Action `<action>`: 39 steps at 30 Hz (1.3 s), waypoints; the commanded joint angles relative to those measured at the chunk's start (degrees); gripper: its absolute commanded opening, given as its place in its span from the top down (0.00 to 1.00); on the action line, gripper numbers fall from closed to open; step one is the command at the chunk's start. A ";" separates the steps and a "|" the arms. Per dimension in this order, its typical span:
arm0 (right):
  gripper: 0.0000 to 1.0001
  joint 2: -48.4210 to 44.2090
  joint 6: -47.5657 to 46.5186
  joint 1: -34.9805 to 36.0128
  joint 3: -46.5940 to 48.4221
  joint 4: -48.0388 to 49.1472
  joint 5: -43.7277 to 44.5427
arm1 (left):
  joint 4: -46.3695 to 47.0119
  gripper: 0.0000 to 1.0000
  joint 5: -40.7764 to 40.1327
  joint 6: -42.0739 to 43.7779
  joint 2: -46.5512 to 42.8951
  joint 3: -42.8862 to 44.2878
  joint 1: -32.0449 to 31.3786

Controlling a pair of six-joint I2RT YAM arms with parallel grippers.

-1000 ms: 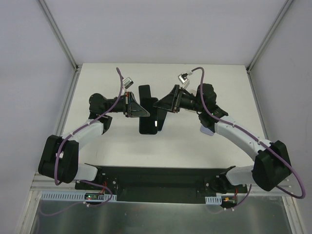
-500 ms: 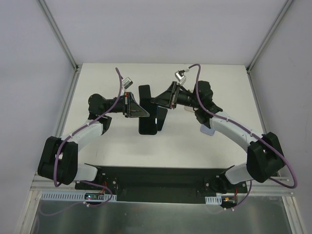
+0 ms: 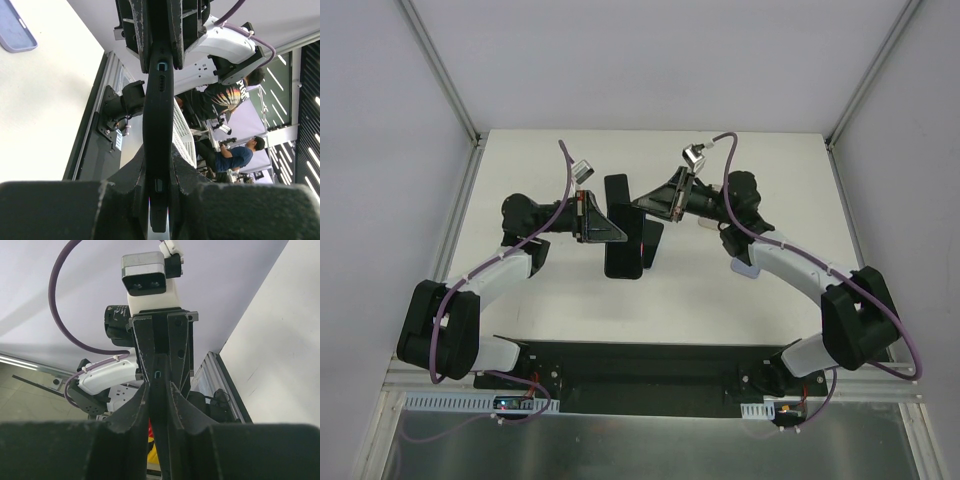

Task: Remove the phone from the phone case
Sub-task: Remove the phone case from the phone.

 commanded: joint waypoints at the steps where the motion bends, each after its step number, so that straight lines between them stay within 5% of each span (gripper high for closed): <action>1: 0.78 -0.66 4.14 -0.72 -1.50 9.29 -1.40 | 4.79 1.00 0.44 0.43 -2.37 0.67 0.59; 8: 0.71 -1.28 4.85 -0.98 -4.22 11.23 -1.14 | 4.61 1.00 0.36 0.51 -2.20 1.11 0.59; 16: 0.81 -0.75 6.34 -1.77 -4.31 13.33 -1.14 | 4.52 1.00 0.36 0.34 -2.55 1.03 0.59; 17: 0.98 -0.58 6.69 -1.77 -4.14 14.12 -1.40 | 4.52 1.00 0.36 0.42 -2.55 0.94 0.59; 20: 0.99 1.00 11.68 -1.77 -4.93 21.31 -1.67 | 4.52 1.00 0.36 0.60 -2.64 0.94 0.59; 24: 0.99 8.01 28.81 -1.77 -5.55 44.39 1.49 | 4.87 1.00 0.62 1.47 -2.55 0.94 0.59; 27: 0.99 6.90 29.90 -0.98 -7.21 44.45 3.78 | 5.75 1.00 0.36 3.06 -1.68 1.02 0.59; 39: 0.99 4.96 34.11 4.11 -10.03 44.54 15.20 | 26.83 1.00 -0.96 -9.59 5.01 3.92 0.59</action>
